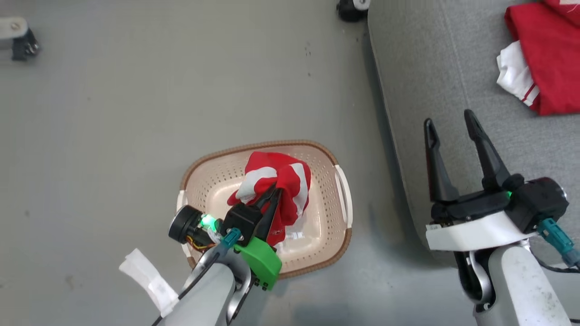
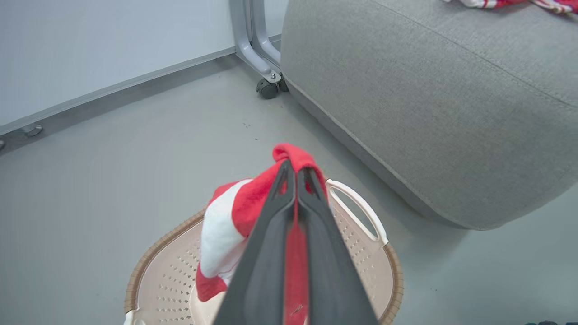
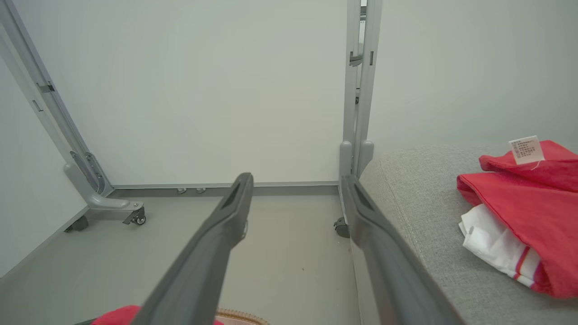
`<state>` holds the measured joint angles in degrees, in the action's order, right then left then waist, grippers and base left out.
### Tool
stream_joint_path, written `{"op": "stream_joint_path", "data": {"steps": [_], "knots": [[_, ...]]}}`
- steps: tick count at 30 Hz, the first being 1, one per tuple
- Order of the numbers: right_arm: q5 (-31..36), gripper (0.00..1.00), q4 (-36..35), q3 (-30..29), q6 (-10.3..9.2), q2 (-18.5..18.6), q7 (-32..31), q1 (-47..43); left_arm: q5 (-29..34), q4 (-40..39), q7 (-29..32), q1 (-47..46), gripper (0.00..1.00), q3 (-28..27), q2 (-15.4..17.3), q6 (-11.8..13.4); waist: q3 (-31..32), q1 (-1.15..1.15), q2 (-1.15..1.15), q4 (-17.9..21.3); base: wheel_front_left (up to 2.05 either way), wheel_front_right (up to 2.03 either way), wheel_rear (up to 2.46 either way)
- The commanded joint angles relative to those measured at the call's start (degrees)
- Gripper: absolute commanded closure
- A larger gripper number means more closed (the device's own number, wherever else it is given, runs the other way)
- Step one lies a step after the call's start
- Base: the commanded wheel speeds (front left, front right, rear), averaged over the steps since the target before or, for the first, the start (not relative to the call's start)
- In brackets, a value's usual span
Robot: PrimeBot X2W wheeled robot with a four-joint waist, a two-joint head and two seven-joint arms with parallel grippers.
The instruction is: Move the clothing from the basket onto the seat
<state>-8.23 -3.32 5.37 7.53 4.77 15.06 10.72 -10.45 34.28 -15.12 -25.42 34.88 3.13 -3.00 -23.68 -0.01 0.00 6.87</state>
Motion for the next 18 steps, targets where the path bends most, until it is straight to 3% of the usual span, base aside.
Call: {"op": "stream_joint_path", "data": {"steps": [1,18], "knots": [[-0.5,0.0,0.5,0.4,-0.08,0.3,0.2,-1.8,-0.4,-1.3,0.0,2.3,1.0,-0.8,-0.1,0.3,11.6,0.01,0.0,-3.0,0.0,0.0,0.0],[-2.9,0.0,3.9,5.5,-0.09,0.6,0.2,-11.8,-2.3,-18.9,0.0,11.3,1.0,-7.8,-0.2,1.5,22.7,0.01,0.0,-5.0,0.0,0.0,0.0]]}}
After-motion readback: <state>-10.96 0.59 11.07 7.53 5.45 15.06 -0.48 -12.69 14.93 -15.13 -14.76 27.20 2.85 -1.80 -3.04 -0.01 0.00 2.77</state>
